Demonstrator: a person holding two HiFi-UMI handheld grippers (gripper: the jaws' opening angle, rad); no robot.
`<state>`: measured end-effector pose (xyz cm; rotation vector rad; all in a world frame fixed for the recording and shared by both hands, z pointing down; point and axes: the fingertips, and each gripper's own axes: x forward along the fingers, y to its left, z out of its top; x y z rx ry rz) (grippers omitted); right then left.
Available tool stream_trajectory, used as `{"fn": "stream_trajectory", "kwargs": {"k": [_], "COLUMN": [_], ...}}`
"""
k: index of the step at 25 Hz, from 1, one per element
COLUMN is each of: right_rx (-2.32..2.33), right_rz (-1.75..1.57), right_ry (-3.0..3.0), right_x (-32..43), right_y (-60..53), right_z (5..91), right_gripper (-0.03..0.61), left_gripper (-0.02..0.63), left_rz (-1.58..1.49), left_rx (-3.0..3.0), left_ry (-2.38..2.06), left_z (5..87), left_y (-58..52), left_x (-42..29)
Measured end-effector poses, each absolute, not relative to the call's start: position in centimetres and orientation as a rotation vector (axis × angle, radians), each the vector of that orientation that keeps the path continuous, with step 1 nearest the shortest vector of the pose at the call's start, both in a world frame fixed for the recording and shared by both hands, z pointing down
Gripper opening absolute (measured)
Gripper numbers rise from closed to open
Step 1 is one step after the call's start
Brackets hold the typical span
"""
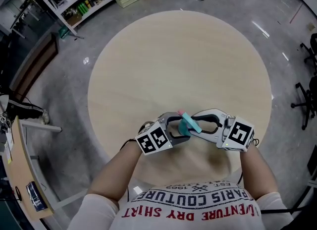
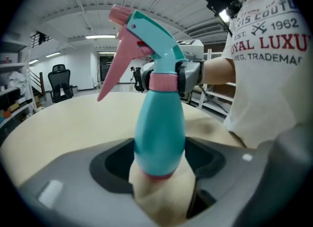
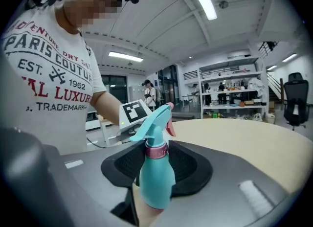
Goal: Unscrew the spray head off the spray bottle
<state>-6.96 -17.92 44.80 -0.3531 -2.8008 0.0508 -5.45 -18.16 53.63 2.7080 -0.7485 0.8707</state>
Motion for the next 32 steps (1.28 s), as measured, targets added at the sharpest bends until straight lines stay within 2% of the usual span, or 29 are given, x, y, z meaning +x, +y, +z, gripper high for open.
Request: {"fn": "stream_trajectory", "kwargs": {"k": [2,4,9,12,13,15,20,27,32], "right_rx": [-0.231,-0.058,0.276,0.393,0.417,0.432,0.295,-0.349,-0.413], "right_rz": [0.170,0.241,0.267,0.225,0.211,0.186,0.132,-0.076,-0.057], "right_ry": [-2.851,-2.889,-2.875,-2.858,-2.853,-2.849,-2.860,-2.782,-2.767], "right_x": [-6.8,-6.3,-6.2,-6.2,-6.0,-5.9,-6.0,-5.9,-6.0], "right_y": [-18.4,-19.1,-19.0,-19.6,-19.8,-20.1,-19.0,-16.3,-16.5], "right_z": [44.6,44.4,44.8,44.9,44.8,44.7,44.5,44.9,44.8], "right_gripper": [0.214,0.229,0.225,0.189,0.158,0.155,0.141,0.129,0.132], "left_gripper": [0.321,0.321,0.321,0.321,0.321,0.321,0.321,0.321,0.321], "left_rz": [0.853,0.823,0.714,0.691,0.688,0.682,0.702,0.864,0.874], "left_rx": [2.669,2.612,2.444,2.367,2.347,2.327,2.438,2.693,2.696], "left_ry": [-0.830,-0.938,-1.228,-1.342,-1.364,-1.382,-1.261,-0.783,-0.752], "left_z": [53.7,53.6,53.7,53.6,53.5,53.4,53.8,53.8,53.6], "left_y": [-18.5,-18.8,-19.0,-19.3,-19.4,-19.6,-18.7,-16.5,-16.6], "left_x": [-5.5,-5.3,-5.0,-4.6,-4.5,-4.3,-4.4,-4.9,-4.8]}}
